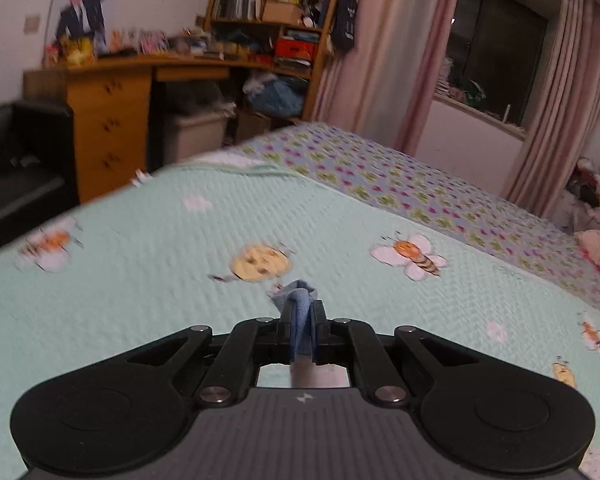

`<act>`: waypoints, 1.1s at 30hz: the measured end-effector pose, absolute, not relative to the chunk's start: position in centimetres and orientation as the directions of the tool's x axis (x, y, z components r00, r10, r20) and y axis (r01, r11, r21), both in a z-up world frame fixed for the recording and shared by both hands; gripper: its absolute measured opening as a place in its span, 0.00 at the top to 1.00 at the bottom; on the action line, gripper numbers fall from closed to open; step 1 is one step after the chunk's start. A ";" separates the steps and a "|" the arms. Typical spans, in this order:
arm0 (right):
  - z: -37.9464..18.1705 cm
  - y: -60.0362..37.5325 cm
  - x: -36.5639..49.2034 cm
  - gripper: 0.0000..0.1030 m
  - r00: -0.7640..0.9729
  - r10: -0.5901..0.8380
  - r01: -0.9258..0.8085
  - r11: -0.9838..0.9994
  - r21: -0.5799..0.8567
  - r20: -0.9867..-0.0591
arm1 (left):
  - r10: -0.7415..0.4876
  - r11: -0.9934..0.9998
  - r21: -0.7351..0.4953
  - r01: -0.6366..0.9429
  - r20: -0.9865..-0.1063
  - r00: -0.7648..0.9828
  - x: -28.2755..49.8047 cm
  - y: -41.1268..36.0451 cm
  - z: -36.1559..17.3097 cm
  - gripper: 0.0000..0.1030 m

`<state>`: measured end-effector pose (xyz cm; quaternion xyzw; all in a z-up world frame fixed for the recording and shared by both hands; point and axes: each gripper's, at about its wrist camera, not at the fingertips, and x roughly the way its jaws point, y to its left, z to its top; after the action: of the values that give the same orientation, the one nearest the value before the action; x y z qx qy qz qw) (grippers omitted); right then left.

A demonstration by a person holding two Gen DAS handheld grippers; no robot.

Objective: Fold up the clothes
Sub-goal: 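Lift and carry the sleeve by its cuff across the shirt with the left gripper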

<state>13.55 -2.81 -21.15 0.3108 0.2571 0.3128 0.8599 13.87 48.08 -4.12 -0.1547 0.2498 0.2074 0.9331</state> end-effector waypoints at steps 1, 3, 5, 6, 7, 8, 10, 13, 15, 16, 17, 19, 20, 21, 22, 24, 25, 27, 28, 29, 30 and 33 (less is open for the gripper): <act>-21.2 -2.8 13.6 0.11 0.672 0.698 -0.378 0.610 0.696 -0.247 | 0.328 0.860 -0.174 -0.480 -0.532 0.781 13.4 48.2 -3.7 0.94; -21.2 -2.9 13.6 0.11 0.672 0.699 -0.379 0.606 0.699 -0.242 | 0.366 0.835 -0.175 -0.521 -0.530 0.765 12.4 48.8 -3.4 0.94; -21.2 -3.0 13.5 0.11 0.672 0.702 -0.379 0.599 0.705 -0.234 | 0.402 0.805 -0.192 -0.562 -0.521 0.753 11.0 49.3 -3.1 0.94; -21.3 -3.1 13.5 0.11 0.672 0.704 -0.380 0.595 0.709 -0.230 | 0.419 0.786 -0.209 -0.582 -0.513 0.749 10.1 49.6 -3.0 0.94; -21.3 -3.2 13.5 0.11 0.672 0.705 -0.380 0.590 0.712 -0.226 | 0.442 0.766 -0.223 -0.603 -0.499 0.746 9.3 49.8 -3.1 0.94; -21.3 -3.2 13.5 0.11 0.672 0.707 -0.380 0.586 0.715 -0.222 | 0.459 0.748 -0.234 -0.621 -0.493 0.739 8.5 50.1 -3.3 0.94; -21.4 -3.4 13.5 0.11 0.671 0.709 -0.381 0.579 0.720 -0.215 | 0.468 0.717 -0.244 -0.653 -0.525 0.711 7.4 50.5 -4.6 0.94; -21.4 -3.4 13.5 0.11 0.671 0.711 -0.382 0.575 0.723 -0.211 | 0.425 0.709 -0.218 -0.671 -0.627 0.653 7.6 51.1 -7.8 0.94; -21.4 -3.5 13.4 0.11 0.670 0.713 -0.384 0.572 0.725 -0.208 | 0.418 0.697 -0.195 -0.690 -0.672 0.612 7.5 51.2 -9.8 0.94; -21.4 -3.5 13.4 0.11 0.670 0.713 -0.384 0.571 0.726 -0.207 | 0.421 0.686 -0.188 -0.703 -0.686 0.594 7.1 51.2 -10.6 0.94; -21.4 -3.5 13.4 0.11 0.669 0.714 -0.385 0.569 0.726 -0.206 | 0.419 0.674 -0.192 -0.713 -0.695 0.584 6.7 51.4 -11.2 0.94; -21.4 -3.5 13.4 0.11 0.668 0.716 -0.386 0.567 0.728 -0.203 | 0.420 0.650 -0.200 -0.733 -0.709 0.566 6.1 51.7 -12.0 0.94; -21.4 -3.6 13.4 0.11 0.667 0.717 -0.387 0.565 0.728 -0.203 | 0.423 0.639 -0.203 -0.742 -0.713 0.559 5.8 51.8 -12.2 0.94; -21.4 -3.6 13.4 0.11 0.666 0.718 -0.387 0.563 0.730 -0.201 | 0.426 0.627 -0.205 -0.752 -0.717 0.551 5.5 51.9 -12.4 0.94; -21.5 -3.7 13.4 0.11 0.665 0.720 -0.388 0.560 0.732 -0.197 | 0.426 0.617 -0.214 -0.758 -0.718 0.550 5.3 52.0 -12.4 0.94; -21.5 -3.8 13.4 0.11 0.664 0.723 -0.390 0.552 0.737 -0.190 | 0.422 0.593 -0.237 -0.769 -0.722 0.549 5.0 52.3 -12.5 0.94; -21.6 -3.9 13.4 0.11 0.663 0.725 -0.391 0.547 0.740 -0.186 | 0.418 0.580 -0.252 -0.775 -0.724 0.548 4.9 52.6 -12.6 0.94; -21.6 -4.1 13.5 0.11 0.661 0.729 -0.392 0.538 0.746 -0.179 | 0.401 0.547 -0.291 -0.785 -0.732 0.551 5.0 52.8 -12.8 0.94; -21.6 -4.0 13.5 0.11 0.660 0.729 -0.391 0.538 0.746 -0.180 | 0.395 0.541 -0.304 -0.784 -0.731 0.556 5.0 52.7 -12.7 0.94; -21.5 -4.0 13.5 0.11 0.660 0.728 -0.391 0.544 0.743 -0.186 | 0.402 0.558 -0.296 -0.776 -0.721 0.564 5.3 52.3 -12.3 0.94; -21.4 -3.7 13.5 0.11 0.659 0.724 -0.390 0.559 0.732 -0.203 | 0.410 0.575 -0.286 -0.767 -0.710 0.572 5.6 51.9 -11.8 0.94; -20.3 -2.7 13.6 0.10 0.639 0.716 -0.389 0.615 0.686 -0.280 | 0.436 0.637 -0.244 -0.731 -0.668 0.603 6.7 50.1 -9.9 0.94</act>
<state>13.58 -2.69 -20.34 0.2970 0.2756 0.3230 0.8553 6.66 50.11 -9.93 -0.2566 0.2879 0.3403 0.8576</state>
